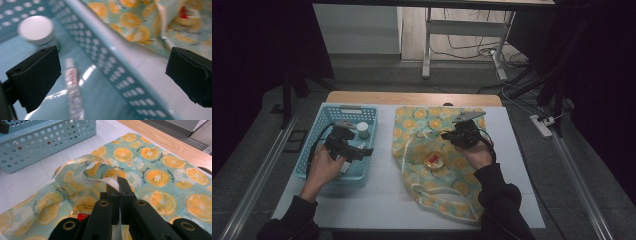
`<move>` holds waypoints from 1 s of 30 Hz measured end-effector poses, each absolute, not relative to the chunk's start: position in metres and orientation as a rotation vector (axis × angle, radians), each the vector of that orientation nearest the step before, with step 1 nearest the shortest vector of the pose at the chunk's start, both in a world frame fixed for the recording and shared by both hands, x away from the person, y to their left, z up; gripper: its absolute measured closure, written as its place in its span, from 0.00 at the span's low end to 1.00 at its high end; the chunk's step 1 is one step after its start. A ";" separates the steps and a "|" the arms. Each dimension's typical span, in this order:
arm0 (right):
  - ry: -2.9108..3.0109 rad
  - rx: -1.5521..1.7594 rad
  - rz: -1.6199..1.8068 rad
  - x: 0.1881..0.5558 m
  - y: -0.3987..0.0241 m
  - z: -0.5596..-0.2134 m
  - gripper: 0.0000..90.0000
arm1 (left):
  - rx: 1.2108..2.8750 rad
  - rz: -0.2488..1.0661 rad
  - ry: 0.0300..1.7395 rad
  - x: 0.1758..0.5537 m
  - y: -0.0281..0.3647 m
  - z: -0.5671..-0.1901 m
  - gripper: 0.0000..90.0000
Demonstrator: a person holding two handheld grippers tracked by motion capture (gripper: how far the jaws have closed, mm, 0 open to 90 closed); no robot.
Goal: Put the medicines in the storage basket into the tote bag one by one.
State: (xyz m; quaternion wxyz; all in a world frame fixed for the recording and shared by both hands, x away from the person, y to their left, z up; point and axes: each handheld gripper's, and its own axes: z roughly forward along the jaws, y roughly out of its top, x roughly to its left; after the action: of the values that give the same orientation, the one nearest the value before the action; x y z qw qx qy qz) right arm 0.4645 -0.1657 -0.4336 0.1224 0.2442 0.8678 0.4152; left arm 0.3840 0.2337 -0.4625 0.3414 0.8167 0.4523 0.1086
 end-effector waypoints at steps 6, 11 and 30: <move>2.533 0.715 1.210 0.465 -0.165 -0.435 1.00 | 2.145 0.282 1.222 0.386 0.249 -0.474 0.00; 2.537 0.714 1.206 0.465 -0.165 -0.435 1.00 | 2.174 0.277 1.242 0.392 0.252 -0.480 0.00; 2.538 0.715 1.207 0.465 -0.166 -0.436 1.00 | 2.357 0.216 1.410 0.413 0.248 -0.510 0.02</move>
State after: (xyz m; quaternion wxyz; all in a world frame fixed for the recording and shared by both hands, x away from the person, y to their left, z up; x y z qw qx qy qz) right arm 0.4654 -0.1656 -0.4355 0.1209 0.2447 0.8688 0.4131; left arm 0.4127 0.2481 -0.5102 0.1921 0.8395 0.5023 0.0770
